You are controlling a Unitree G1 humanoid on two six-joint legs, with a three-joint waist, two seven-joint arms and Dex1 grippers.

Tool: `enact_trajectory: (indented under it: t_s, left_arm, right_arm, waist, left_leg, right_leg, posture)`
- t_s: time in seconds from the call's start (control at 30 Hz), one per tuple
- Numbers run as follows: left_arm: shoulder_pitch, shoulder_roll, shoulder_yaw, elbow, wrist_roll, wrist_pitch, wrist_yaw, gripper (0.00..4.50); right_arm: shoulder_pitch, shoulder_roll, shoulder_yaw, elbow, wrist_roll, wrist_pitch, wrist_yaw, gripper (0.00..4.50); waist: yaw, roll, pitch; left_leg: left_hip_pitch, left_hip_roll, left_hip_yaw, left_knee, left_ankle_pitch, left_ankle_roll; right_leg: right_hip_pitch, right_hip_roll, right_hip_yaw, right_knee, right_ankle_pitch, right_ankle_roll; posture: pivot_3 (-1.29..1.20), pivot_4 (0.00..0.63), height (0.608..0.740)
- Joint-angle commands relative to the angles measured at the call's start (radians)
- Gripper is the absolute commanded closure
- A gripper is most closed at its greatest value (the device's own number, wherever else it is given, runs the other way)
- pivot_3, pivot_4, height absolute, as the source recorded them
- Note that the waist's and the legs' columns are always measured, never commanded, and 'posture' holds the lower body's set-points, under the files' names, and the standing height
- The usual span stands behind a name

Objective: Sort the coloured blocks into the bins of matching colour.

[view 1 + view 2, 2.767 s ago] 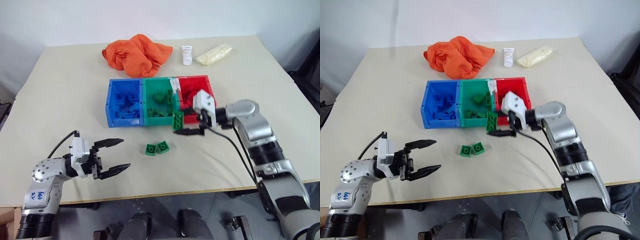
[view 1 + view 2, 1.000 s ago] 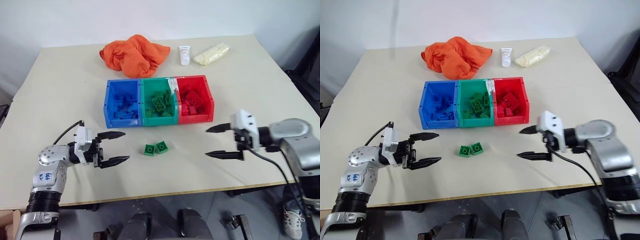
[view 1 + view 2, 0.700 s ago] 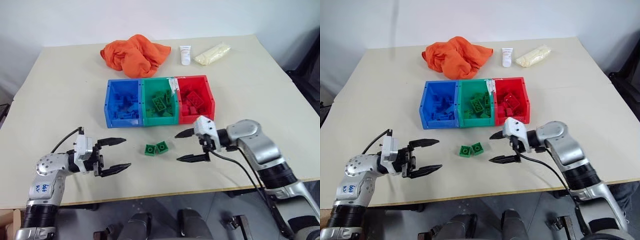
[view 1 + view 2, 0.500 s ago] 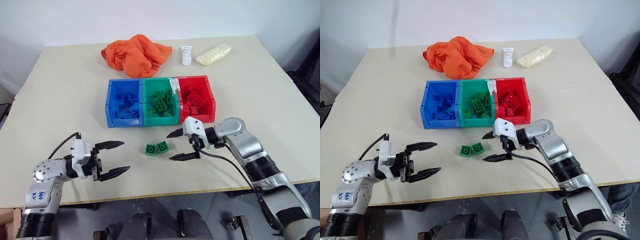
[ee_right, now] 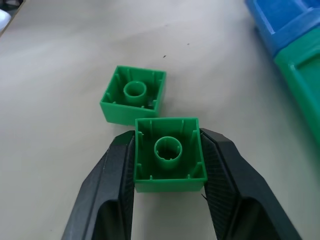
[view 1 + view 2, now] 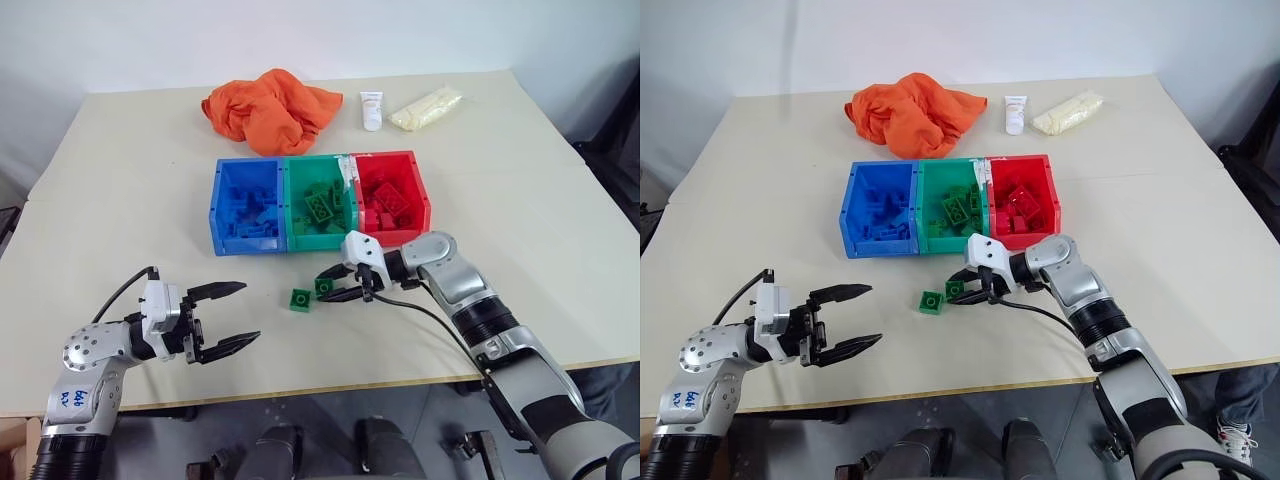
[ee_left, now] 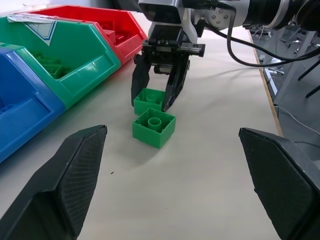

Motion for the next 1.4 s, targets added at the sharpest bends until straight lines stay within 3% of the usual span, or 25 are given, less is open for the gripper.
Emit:
enact_trajectory:
  t_s: [0.03, 0.2, 0.37, 0.47, 0.67, 0.77, 0.93, 1.2, 1.4]
  left_arm:
    - [-0.004, -0.002, 0.018, -0.014, -0.025, -0.011, -0.001, 0.00]
    - [-0.018, -0.007, 0.009, -0.001, -0.022, -0.012, -0.005, 0.00]
    - [-0.044, -0.015, -0.003, 0.024, -0.013, -0.020, -0.017, 0.00]
    - [-0.060, -0.020, -0.011, 0.033, -0.009, -0.025, -0.021, 0.00]
    - [-0.068, -0.028, -0.022, 0.030, -0.003, -0.032, -0.016, 0.00]
    - [-0.061, -0.031, -0.020, 0.025, 0.001, -0.035, -0.011, 0.00]
    - [-0.033, -0.017, 0.000, 0.019, 0.009, -0.034, 0.005, 0.00]
    - [0.168, 0.075, 0.147, -0.041, 0.005, -0.036, 0.030, 0.00]
    - [0.348, 0.103, 0.308, -0.077, -0.003, -0.049, 0.043, 0.00]
  right_arm:
    - [0.003, -0.011, -0.056, -0.111, 0.046, 0.036, -0.012, 3.05]
    - [-0.078, 0.014, -0.173, -0.163, 0.114, 0.125, -0.123, 3.05]
    - [-0.231, 0.060, -0.236, 0.032, 0.087, 0.073, -0.247, 3.05]
    - [-0.321, 0.079, -0.222, 0.221, 0.007, -0.016, -0.348, 1.96]
    - [-0.397, 0.117, -0.230, 0.396, -0.028, -0.139, -0.382, 0.04]
    - [-0.390, 0.115, -0.239, 0.387, -0.018, -0.179, -0.345, 0.04]
    - [-0.286, 0.054, -0.252, 0.217, 0.060, -0.174, -0.150, 0.04]
    - [0.012, -0.220, -0.265, -0.116, 0.192, 0.013, 0.159, 0.04]
    - [0.150, -0.379, -0.295, -0.178, 0.208, 0.026, 0.215, 0.04]
  waist:
    - [0.000, 0.000, 0.000]
    - [-0.002, 0.000, 0.000]
    - [-0.003, 0.000, 0.000]
    - [-0.004, 0.000, 0.000]
    - [-0.013, 0.000, 0.000]
    - [-0.024, 0.000, 0.000]
    - [-0.028, 0.000, 0.000]
    - [-0.017, 0.000, 0.000]
    - [-0.006, 0.000, 0.000]
  left_leg:
    - [0.000, 0.000, 0.000, 0.000, 0.000, 0.000]
    - [0.000, 0.000, 0.000, 0.000, 0.000, 0.000]
    - [0.000, 0.000, 0.001, -0.001, 0.000, 0.000]
    - [0.001, 0.000, 0.001, -0.001, 0.000, 0.000]
    - [0.000, 0.000, 0.000, -0.002, 0.000, 0.000]
    - [0.000, 0.000, 0.000, -0.003, 0.000, 0.000]
    - [0.000, 0.000, -0.001, -0.003, 0.000, 0.000]
    - [0.000, 0.000, -0.001, -0.003, 0.000, 0.000]
    - [0.001, 0.001, 0.002, -0.004, 0.000, 0.000]
  right_leg:
    - [0.000, 0.000, 0.000, 0.000, 0.000, 0.000]
    - [0.000, 0.000, 0.000, 0.000, 0.000, 0.000]
    - [-0.001, 0.000, 0.000, 0.001, 0.000, 0.000]
    - [0.000, 0.000, 0.000, 0.001, 0.000, 0.000]
    - [-0.001, 0.000, 0.000, 0.001, 0.000, 0.000]
    - [-0.001, 0.000, -0.001, 0.002, 0.000, 0.000]
    - [-0.001, 0.000, -0.001, 0.002, 0.000, 0.000]
    - [0.000, -0.001, 0.001, -0.002, 0.000, 0.000]
    - [0.000, 0.000, 0.002, -0.002, -0.001, -0.001]
  posture:
    - [0.00, 0.150, 0.740]
    - [0.00, 0.150, 0.740]
    - [0.00, 0.150, 0.740]
    - [0.00, 0.150, 0.740]
    - [0.00, 0.150, 0.740]
    - [0.00, 0.150, 0.740]
    - [0.00, 0.150, 0.740]
    - [0.00, 0.150, 0.740]
    - [0.00, 0.150, 0.740]
